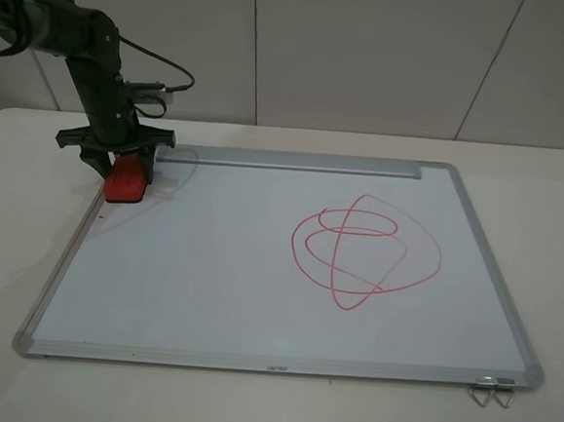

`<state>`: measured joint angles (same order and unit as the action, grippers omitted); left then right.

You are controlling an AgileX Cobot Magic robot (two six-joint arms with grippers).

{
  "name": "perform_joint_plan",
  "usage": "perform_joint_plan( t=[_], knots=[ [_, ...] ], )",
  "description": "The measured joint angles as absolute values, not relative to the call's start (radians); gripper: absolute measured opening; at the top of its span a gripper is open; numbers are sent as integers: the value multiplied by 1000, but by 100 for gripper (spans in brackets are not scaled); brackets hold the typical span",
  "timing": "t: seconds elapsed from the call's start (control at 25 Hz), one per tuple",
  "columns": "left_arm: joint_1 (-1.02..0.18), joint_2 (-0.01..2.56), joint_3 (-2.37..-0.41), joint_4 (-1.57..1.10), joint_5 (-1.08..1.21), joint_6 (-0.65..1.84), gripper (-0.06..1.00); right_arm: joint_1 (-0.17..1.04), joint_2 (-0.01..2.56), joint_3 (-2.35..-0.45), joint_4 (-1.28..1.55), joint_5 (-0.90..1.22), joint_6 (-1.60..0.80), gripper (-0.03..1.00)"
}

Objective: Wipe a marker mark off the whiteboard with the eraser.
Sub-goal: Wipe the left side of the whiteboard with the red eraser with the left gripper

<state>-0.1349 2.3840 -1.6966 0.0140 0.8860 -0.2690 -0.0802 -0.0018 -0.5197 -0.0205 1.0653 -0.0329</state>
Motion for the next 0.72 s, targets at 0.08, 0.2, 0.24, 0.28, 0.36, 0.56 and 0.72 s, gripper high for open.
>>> perform_joint_plan(
  t=[0.08,0.2,0.24,0.28,0.36,0.56,0.72],
  knots=[
    [-135,2385,-1698,14,889,-261,57,-80,-2,-520,-21,1065,-33,71],
    [-140,2385,-1699,15,890,-248,57,-80,-2,-520,-21,1065,-33,71],
    [-144,2385,-1700,19,892,-246,57,-80,-2,-520,-21,1065,-33,71],
    [-147,2385,-1701,29,892,-245,57,-80,-2,-520,-21,1065,-33,71],
    [-157,2383,-1701,46,892,-244,57,-80,-2,-520,-21,1065,-33,71],
    [-171,2364,-1669,71,863,-244,57,-80,-2,-520,-21,1065,-33,71],
    [-172,2333,-1603,71,799,-244,57,-80,-2,-520,-21,1065,-33,71]
  ],
)
